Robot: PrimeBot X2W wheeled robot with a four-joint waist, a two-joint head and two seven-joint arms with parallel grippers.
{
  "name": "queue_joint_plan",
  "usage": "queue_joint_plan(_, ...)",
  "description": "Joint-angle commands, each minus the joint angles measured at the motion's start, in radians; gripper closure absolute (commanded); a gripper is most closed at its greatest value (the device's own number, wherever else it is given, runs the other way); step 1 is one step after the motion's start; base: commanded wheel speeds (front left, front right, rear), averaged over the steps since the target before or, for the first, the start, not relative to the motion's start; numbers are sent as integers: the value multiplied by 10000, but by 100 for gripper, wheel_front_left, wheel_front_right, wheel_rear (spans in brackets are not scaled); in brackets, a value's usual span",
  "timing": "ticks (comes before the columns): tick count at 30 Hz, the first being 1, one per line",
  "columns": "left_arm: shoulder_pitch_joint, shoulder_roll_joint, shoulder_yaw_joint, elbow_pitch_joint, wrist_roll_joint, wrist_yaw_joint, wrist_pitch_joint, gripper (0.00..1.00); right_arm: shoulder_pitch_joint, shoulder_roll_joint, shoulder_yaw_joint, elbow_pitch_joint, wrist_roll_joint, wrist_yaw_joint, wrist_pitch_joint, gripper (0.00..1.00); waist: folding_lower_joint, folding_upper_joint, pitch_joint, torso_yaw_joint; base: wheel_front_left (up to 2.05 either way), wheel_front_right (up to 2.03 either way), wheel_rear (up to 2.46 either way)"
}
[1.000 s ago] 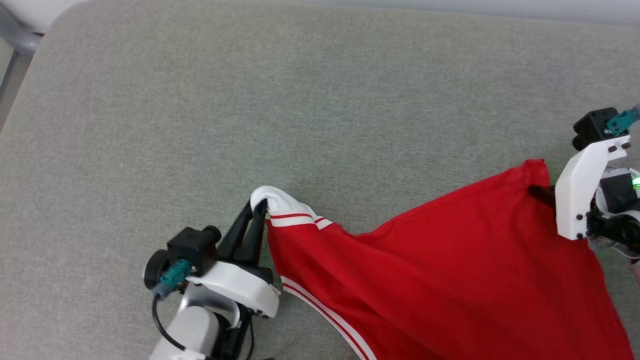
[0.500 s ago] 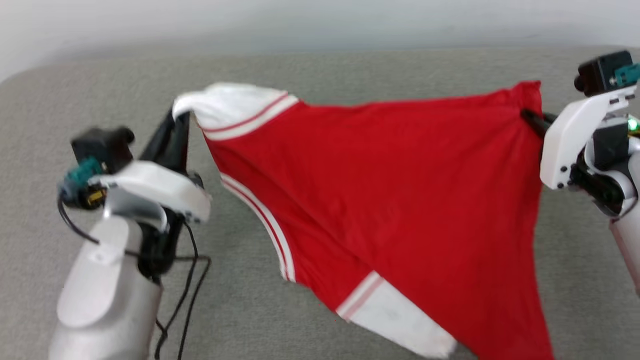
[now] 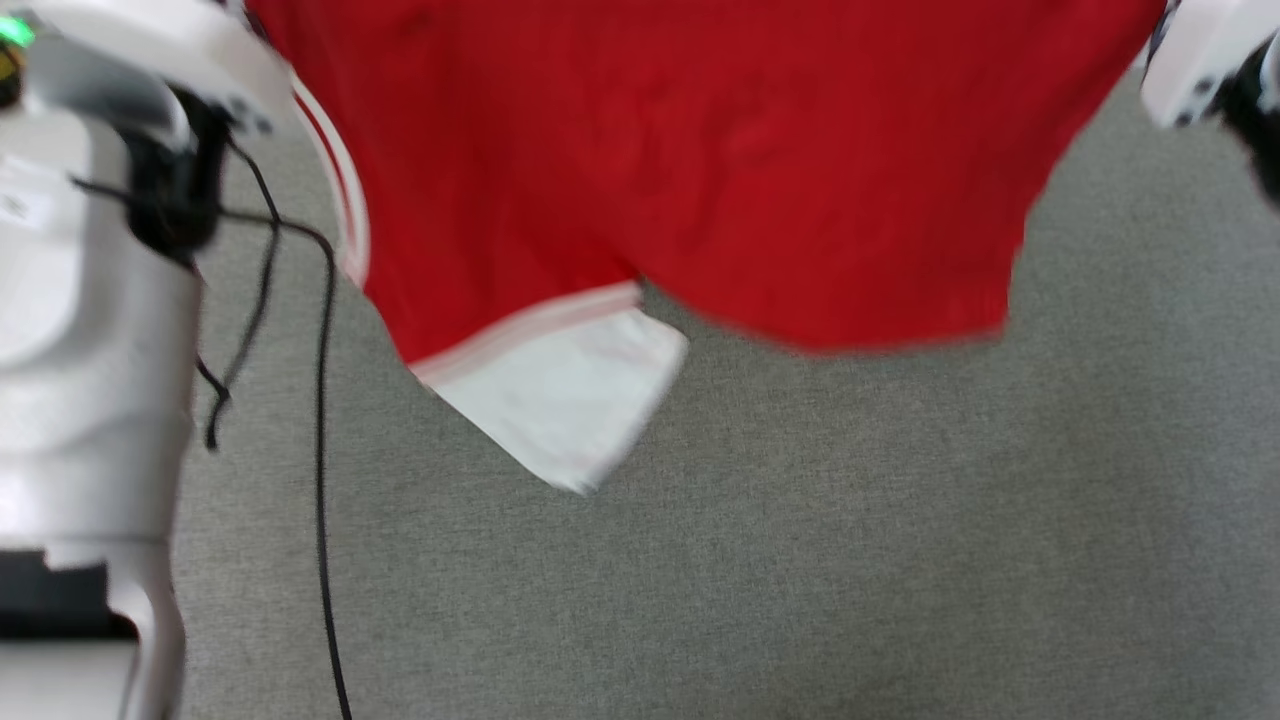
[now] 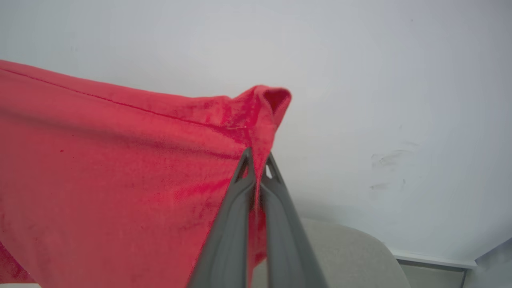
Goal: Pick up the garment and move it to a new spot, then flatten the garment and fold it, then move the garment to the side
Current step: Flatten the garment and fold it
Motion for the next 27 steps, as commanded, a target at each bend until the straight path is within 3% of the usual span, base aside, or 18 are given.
queue_joint_plan(1,-470,116,57,145,64,79,-84,100,-404,-6,-86,116,-170,-14,-210,100,1,0,223,-31,0,0,0)
queue_joint_plan(15,-3928,389,58,1575,158,11,-462,100,-3313,38,-351,967,-776,-16,-1634,100,1,0,2175,281,0,0,0)
queue_joint_plan(27,-3789,-24,-50,2780,-295,-280,-951,100,-3437,420,356,2096,-333,-14,-2144,100,1,0,3577,628,0,0,0)
